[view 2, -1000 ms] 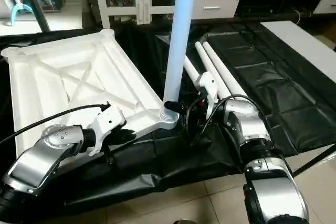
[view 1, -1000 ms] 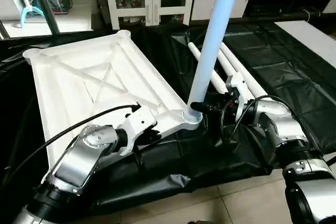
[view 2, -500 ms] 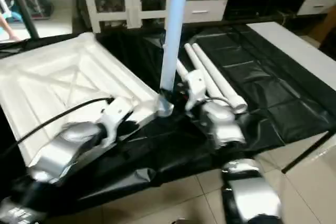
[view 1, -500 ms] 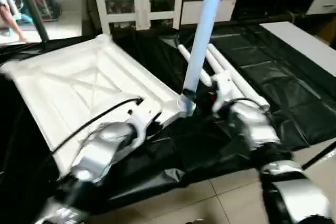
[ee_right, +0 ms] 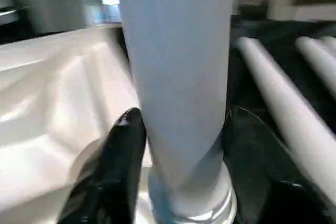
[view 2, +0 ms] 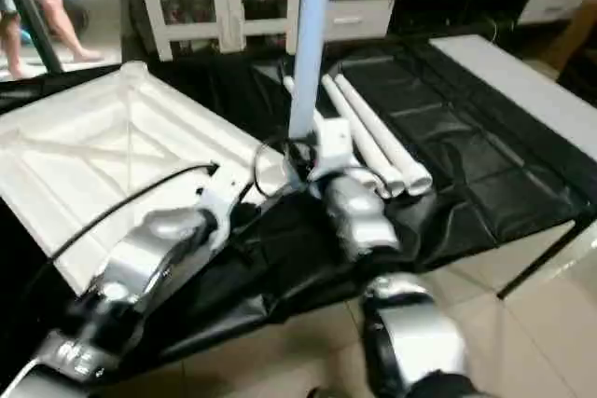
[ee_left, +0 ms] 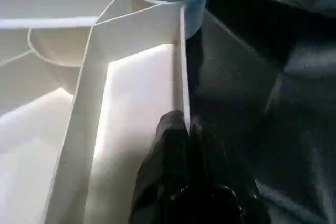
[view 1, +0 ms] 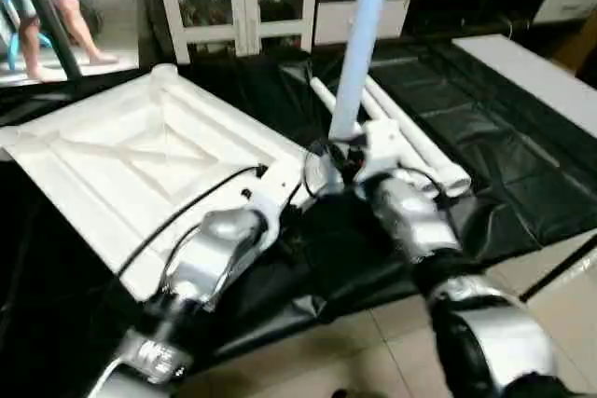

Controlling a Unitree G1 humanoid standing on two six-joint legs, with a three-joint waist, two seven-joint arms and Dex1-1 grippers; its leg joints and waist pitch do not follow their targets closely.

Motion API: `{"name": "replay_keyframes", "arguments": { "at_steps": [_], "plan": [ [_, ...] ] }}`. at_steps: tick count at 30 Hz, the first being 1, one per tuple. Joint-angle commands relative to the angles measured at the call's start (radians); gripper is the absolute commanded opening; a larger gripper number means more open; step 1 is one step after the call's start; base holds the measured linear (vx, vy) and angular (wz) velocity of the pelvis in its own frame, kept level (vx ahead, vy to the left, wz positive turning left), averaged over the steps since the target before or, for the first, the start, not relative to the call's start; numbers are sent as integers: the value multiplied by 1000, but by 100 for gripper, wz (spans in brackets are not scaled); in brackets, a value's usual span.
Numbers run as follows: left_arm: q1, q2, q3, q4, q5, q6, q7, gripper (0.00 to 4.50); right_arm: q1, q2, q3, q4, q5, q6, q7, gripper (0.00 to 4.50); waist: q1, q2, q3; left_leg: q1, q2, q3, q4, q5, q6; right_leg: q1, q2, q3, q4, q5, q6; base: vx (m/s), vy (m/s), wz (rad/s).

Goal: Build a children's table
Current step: Rotate leg to tighten

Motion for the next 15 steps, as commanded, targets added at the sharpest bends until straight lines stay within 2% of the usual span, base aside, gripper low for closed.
{"name": "replay_keyframes", "arguments": {
  "at_steps": [1,2,3,4,5,6,7,8,9,11,12,13,15],
  "plan": [
    [16,44,-6,-19,7,-43,-48,0,25,-8,41,-32,14,9,149,276,2,6,-63,-1,39,-16,-94,-440,20,32,-46,38,-51,-372,-175,0,0,0],
    [31,66,-12,-32,-2,-64,-83,0,28,-34,35,-48,23,17,196,290,1,4,-64,-3,38,-11,-92,-399,31,33,-42,41,-41,-330,-203,0,0,0],
    [52,100,-22,-54,-18,-94,-138,0,39,-72,37,-80,37,22,282,298,2,3,-65,-4,38,-9,-90,-382,36,35,-44,42,-38,-321,-207,0,0,0],
    [82,152,-33,-88,-42,-140,-222,0,58,-134,49,-134,60,45,417,302,10,2,-71,-9,38,-8,-84,-331,61,44,-44,46,-31,-285,-212,0,0,0],
    [111,193,-35,-122,-72,-174,-301,0,76,-187,58,-177,79,67,526,309,13,2,-73,-9,39,-5,-82,-302,80,42,-40,48,-26,-253,-222,51,-40,5],
    [122,207,-34,-135,-87,-186,-335,0,81,-207,60,-190,86,76,566,309,22,6,-76,-2,41,2,-72,-222,111,35,-39,52,-17,-173,-246,82,-46,14],
    [122,207,-34,-135,-87,-186,-335,0,81,-207,60,-190,86,76,566,321,29,2,-74,1,42,12,-65,-164,143,24,-34,58,-7,-112,-276,82,-46,14],
    [135,235,-41,-148,-95,-197,-375,0,90,-239,67,-207,88,93,610,335,35,5,-75,0,42,12,-64,-135,150,28,-32,58,1,-91,-288,92,-40,5],
    [154,281,-58,-161,-106,-220,-441,0,95,-283,77,-211,75,101,655,345,45,7,-76,-7,42,13,-62,-100,161,36,-30,56,8,-74,-290,0,0,0],
    [167,304,-61,-167,-115,-229,-475,0,94,-307,75,-203,73,106,689,345,49,9,-75,-4,42,17,-62,-93,163,32,-29,59,11,-75,-298,0,0,0],
    [168,305,-61,-167,-116,-230,-476,0,94,-308,74,-202,74,106,692,345,56,8,-73,1,43,21,-61,-107,150,28,-28,62,9,-88,-300,0,0,0],
    [176,318,-62,-165,-122,-245,-499,0,93,-317,66,-200,82,118,714,345,63,14,-73,3,44,20,-61,-111,137,30,-29,65,12,-93,-302,0,0,0],
    [178,325,-67,-163,-118,-252,-504,0,95,-319,67,-204,88,125,727,345,64,12,-73,6,44,21,-64,-121,124,29,-24,64,14,-87,-305,0,0,0]
  ]
}}
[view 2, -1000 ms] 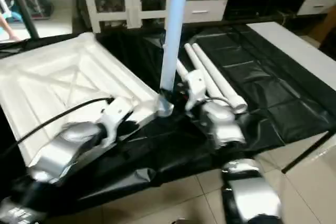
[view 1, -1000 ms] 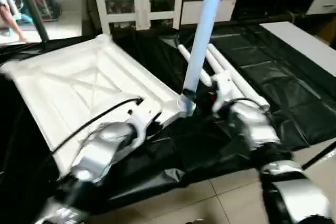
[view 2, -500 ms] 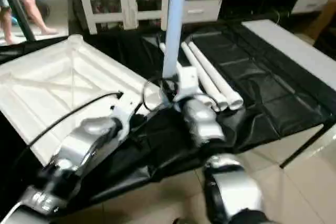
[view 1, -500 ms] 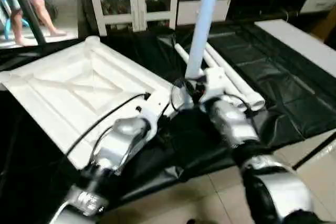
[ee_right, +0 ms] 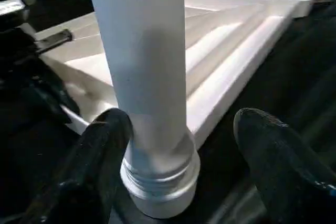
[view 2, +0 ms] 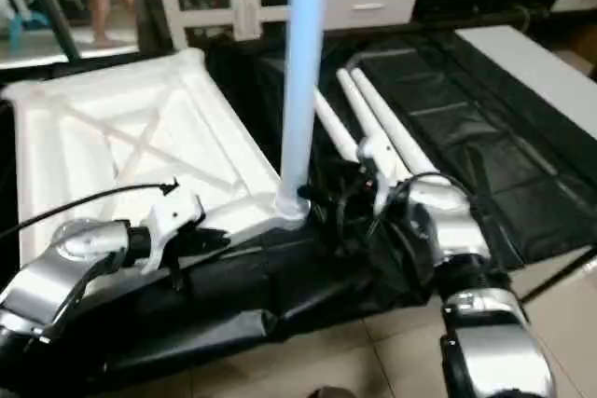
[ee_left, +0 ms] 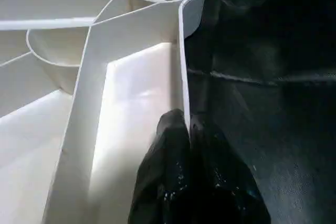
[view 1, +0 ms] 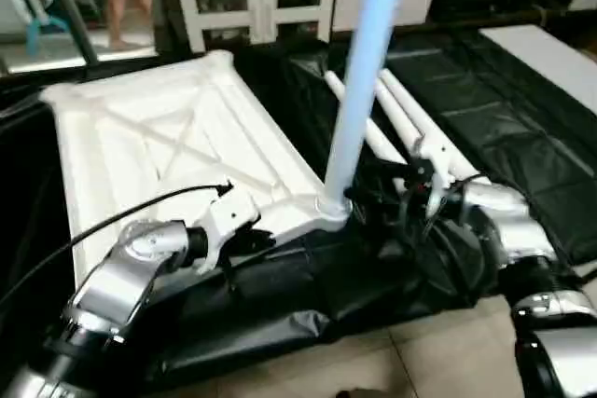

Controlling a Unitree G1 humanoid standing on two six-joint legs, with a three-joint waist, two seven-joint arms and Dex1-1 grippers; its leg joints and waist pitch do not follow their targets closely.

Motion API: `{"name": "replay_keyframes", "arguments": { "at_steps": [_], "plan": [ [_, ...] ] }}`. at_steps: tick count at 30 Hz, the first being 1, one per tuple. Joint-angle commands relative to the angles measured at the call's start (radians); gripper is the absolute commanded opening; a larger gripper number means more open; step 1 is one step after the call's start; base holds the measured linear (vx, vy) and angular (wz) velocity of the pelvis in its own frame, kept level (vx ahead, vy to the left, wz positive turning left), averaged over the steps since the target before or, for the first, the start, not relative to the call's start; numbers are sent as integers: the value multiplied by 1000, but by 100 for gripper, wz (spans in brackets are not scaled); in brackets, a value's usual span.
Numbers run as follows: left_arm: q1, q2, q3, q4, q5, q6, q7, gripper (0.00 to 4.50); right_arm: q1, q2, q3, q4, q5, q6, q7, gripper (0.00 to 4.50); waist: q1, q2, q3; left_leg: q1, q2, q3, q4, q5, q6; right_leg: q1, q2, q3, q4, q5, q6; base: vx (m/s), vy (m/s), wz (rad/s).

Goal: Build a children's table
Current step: Rotate leg to tighten

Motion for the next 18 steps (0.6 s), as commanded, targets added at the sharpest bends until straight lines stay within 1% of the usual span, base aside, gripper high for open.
{"name": "replay_keyframes", "arguments": {
  "at_steps": [1,2,4,5,6,7,8,9,10,12,13,16,18],
  "plan": [
    [29,16,-65,-11,-7,-16,-75,0,7,-23,0,-35,20,29,18,345,5,9,-69,14,32,-1,-72,-148,107,58,-29,42,-43,-99,-299,0,0,0],
    [29,16,-64,-11,-7,-17,-76,0,8,-24,2,-37,20,30,22,345,5,9,-69,15,32,-1,-73,-161,101,58,-28,43,-44,-110,-296,0,0,0],
    [31,19,-62,-9,-9,-24,-83,0,16,-28,10,-47,22,42,46,345,8,9,-67,18,33,1,-75,-204,78,55,-28,45,-49,-148,-284,0,0,0],
    [29,18,-61,-3,-9,-31,-88,0,24,-30,22,-54,19,53,73,345,9,9,-66,19,34,1,-77,-213,73,55,-29,46,-50,-159,-282,0,0,0],
    [27,18,-62,-2,-8,-32,-87,0,26,-29,24,-55,18,55,80,345,12,7,-65,19,34,1,-78,-220,66,56,-29,47,-50,-174,-278,0,0,0],
    [25,15,-64,2,-5,-38,-87,0,37,-25,36,-61,19,77,122,345,14,4,-63,19,35,1,-80,-233,59,55,-29,47,-52,-196,-271,0,0,0],
    [25,15,-64,2,-5,-38,-87,0,37,-25,36,-61,19,77,122,345,16,3,-63,19,34,1,-80,-240,56,55,-29,47,-53,-207,-268,0,0,0],
    [26,13,-65,1,-4,-39,-85,0,42,-20,40,-61,16,79,130,345,22,5,-62,22,35,2,-81,-253,48,53,-30,49,-56,-227,-262,0,0,0],
    [25,10,-67,0,-4,-38,-83,0,43,-14,42,-58,12,75,125,345,26,3,-61,24,35,4,-82,-258,42,50,-31,50,-58,-235,-259,0,0,0],
    [20,1,-70,2,-1,-37,-74,0,41,0,46,-50,8,71,125,345,27,3,-62,24,35,4,-82,-255,37,50,-30,52,-56,-230,-258,0,0,0],
    [19,-1,-71,2,0,-38,-72,0,42,2,47,-50,7,70,125,345,26,1,-61,22,35,3,-83,-253,37,51,-30,53,-55,-232,-255,0,0,0],
    [8,-17,-70,12,11,-38,-51,0,44,17,54,-55,4,67,124,345,27,0,-61,24,34,5,-83,-247,39,49,-29,56,-56,-231,-252,0,0,0],
    [5,-20,-71,14,14,-38,-49,0,42,25,51,-53,0,62,111,345,26,-2,-60,22,34,6,-84,-252,40,48,-29,58,-57,-251,-244,0,0,0]
  ]
}}
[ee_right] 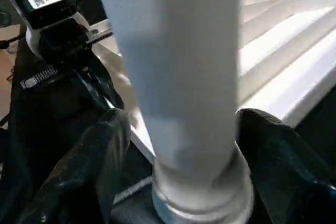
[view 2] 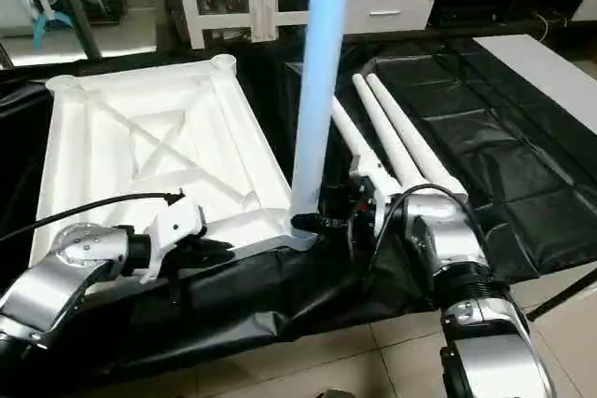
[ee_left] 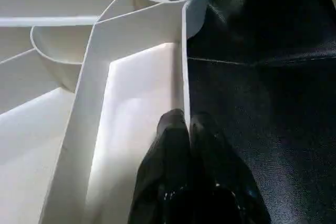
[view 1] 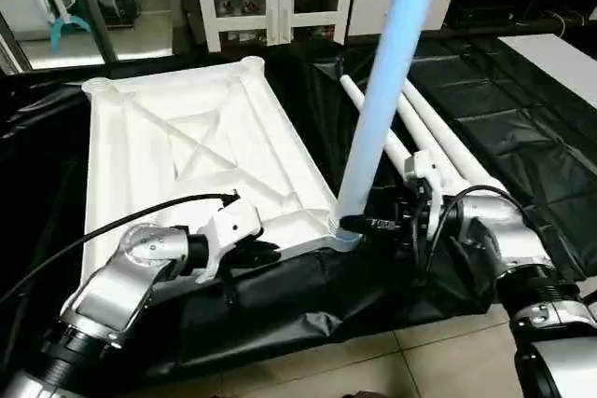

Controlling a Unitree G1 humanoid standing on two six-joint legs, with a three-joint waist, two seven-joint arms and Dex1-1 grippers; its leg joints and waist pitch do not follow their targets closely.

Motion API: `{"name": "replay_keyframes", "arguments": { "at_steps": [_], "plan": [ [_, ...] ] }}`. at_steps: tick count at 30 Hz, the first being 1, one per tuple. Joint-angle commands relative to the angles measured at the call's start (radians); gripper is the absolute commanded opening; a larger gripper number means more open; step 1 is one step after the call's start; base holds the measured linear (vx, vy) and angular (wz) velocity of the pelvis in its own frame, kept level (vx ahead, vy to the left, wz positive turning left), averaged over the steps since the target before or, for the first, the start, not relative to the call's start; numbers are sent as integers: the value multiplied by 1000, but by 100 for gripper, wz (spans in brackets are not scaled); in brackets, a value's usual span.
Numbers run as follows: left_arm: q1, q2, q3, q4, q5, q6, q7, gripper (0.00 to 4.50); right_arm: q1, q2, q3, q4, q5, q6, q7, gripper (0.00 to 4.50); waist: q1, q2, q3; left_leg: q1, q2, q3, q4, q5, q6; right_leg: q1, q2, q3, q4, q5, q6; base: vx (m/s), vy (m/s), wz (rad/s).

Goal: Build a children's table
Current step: Rotate leg to tighten

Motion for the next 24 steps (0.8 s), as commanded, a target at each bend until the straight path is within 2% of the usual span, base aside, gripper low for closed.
{"name": "replay_keyframes", "arguments": {
  "at_steps": [1,3,13,17,20,23,24],
  "plan": [
    [-4,-9,-45,11,10,0,-8,0,-1,4,5,-16,-3,-10,-14,345,-3,-3,-60,14,35,-12,-86,-255,44,40,-29,38,-59,-266,-238,0,0,0],
    [-4,-7,-47,13,12,-4,-10,0,-7,6,-5,-7,1,-10,-29,329,-2,-3,-60,18,34,-10,-86,-264,40,37,-27,41,-61,-281,-233,0,0,0],
    [-2,-7,-49,18,25,-8,-11,0,-2,5,-17,-1,4,1,-34,248,-3,-2,-61,13,33,-10,-86,-261,44,38,-28,44,-63,-293,-224,0,0,0],
    [-2,-5,-51,17,26,-7,-9,0,-2,8,-14,4,-3,-4,-47,219,-2,-6,-63,13,32,-9,-85,-252,47,38,-28,44,-61,-286,-227,0,0,0],
    [1,-9,-54,9,29,3,-1,0,-3,20,-6,23,-30,-19,-99,211,-3,-6,-61,11,33,-10,-86,-256,46,37,-29,44,-63,-303,-220,0,0,0],
    [-1,-19,-53,1,30,26,14,0,-6,37,0,43,-61,-29,-178,207,-8,-10,-57,11,32,-12,-89,-290,36,35,-30,44,-70,-360,-204,0,0,0],
    [-1,-20,-53,0,30,27,14,0,-6,38,0,45,-63,-29,-183,206,-9,-8,-55,14,32,-13,-90,-311,27,31,-31,44,-73,-395,-193,0,0,0]
  ]
}}
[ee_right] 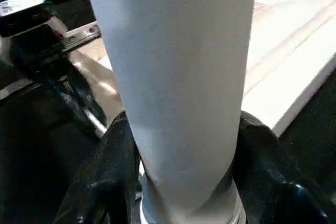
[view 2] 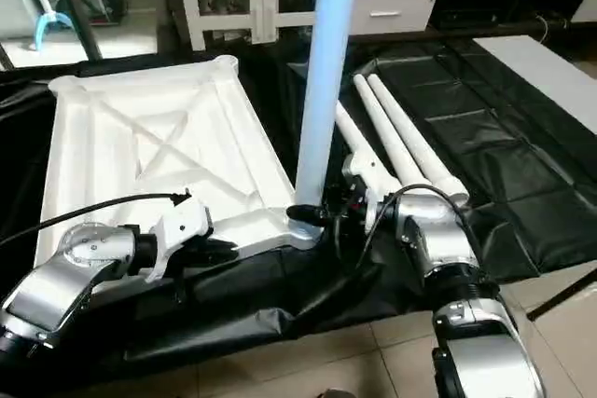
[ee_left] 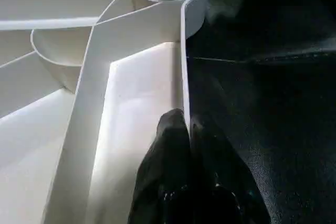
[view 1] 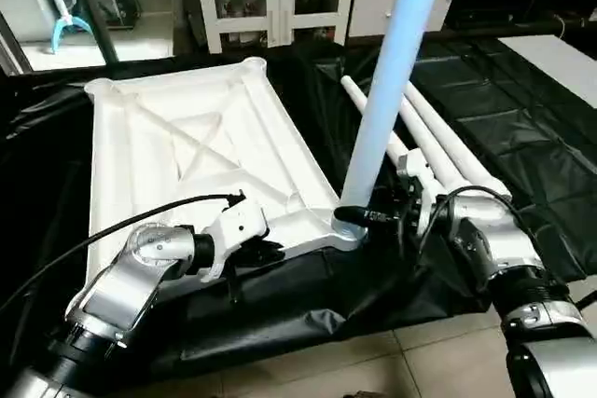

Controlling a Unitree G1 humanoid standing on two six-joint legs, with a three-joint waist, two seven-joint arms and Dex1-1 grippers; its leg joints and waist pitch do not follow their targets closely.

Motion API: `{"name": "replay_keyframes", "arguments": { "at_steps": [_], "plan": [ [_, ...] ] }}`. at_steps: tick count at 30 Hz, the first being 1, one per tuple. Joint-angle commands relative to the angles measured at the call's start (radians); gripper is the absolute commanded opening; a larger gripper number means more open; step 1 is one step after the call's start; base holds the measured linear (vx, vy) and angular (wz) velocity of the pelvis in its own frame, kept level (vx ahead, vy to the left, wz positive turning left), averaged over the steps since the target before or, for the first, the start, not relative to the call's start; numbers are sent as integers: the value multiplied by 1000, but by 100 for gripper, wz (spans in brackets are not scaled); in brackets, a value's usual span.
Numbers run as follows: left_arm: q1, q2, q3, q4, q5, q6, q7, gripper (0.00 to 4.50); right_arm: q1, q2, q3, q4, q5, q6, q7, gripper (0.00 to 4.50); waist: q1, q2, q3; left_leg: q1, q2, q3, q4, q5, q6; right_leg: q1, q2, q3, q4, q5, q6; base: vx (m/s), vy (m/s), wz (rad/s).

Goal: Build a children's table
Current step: Rotate leg to tighten

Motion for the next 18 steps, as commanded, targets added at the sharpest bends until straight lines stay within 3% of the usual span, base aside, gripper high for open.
{"name": "replay_keyframes", "arguments": {
  "at_steps": [1,3,5,6,7,8,9,10,12,13,14,17,18],
  "plan": [
    [-7,-37,-39,-4,0,60,23,0,-13,34,11,71,-79,0,-200,205,-8,-5,-51,13,37,-19,-91,-333,9,26,-31,34,-75,-424,-187,0,0,0],
    [-32,-87,-32,4,7,116,86,0,-26,82,-2,120,-107,-3,-385,203,-20,-3,-46,10,33,-27,-96,-384,-20,27,-30,28,-80,-495,-161,0,0,0],
    [-58,-143,-16,20,20,178,168,0,-36,122,-15,151,-124,-6,-537,199,-37,-5,-44,15,30,-32,-96,-444,-42,19,-31,23,-90,-564,-129,0,0,0],
    [-85,-210,9,43,37,237,270,0,-46,160,-29,180,-143,-12,-692,198,-45,-4,-44,19,28,-35,-93,-470,-48,15,-30,20,-97,-596,-111,-52,10,-4],
    [-85,-210,9,43,37,237,270,0,-46,160,-29,180,-143,-12,-692,197,-53,-5,-43,22,25,-38,-92,-489,-50,12,-30,14,-105,-625,-96,-52,10,-4],
    [-129,-327,54,78,55,303,426,0,-65,228,-69,222,-131,-4,-898,196,-64,0,-40,23,23,-38,-89,-504,-51,10,-29,9,-111,-639,-87,-50,14,-3],
    [-146,-373,73,91,52,314,476,0,-72,256,-87,236,-116,-1,-959,195,-71,-3,-42,25,23,-41,-90,-516,-49,11,-28,3,-115,-647,-78,0,0,0],
    [-167,-418,83,105,50,311,520,0,-81,294,-101,251,-100,1,-1011,194,-76,5,-45,25,20,-45,-90,-534,-42,13,-29,-6,-121,-648,-63,0,0,0],
    [-191,-455,83,118,55,301,553,0,-93,340,-112,270,-88,-12,-1052,193,-82,5,-44,17,20,-52,-96,-559,-34,20,-26,-15,-126,-615,-52,0,0,0],
    [-196,-459,77,121,58,292,554,0,-98,355,-113,276,-85,-21,-1051,193,-85,10,-42,22,21,-55,-98,-591,-30,18,-28,-21,-132,-598,-55,0,0,0],
    [-198,-455,74,122,56,291,543,0,-107,374,-109,283,-78,-29,-1010,193,-97,9,-43,19,22,-60,-101,-609,-27,25,-30,-29,-132,-569,-64,0,0,0],
    [-186,-425,58,113,58,269,499,0,-112,383,-108,277,-63,-44,-929,193,-102,4,-41,20,20,-59,-100,-617,-20,22,-36,-30,-136,-576,-70,0,0,0],
    [-173,-401,49,102,66,277,473,0,-112,379,-98,267,-67,-73,-855,193,-108,1,-40,12,20,-60,-101,-602,-17,27,-40,-28,-133,-580,-73,0,0,0]
  ]
}}
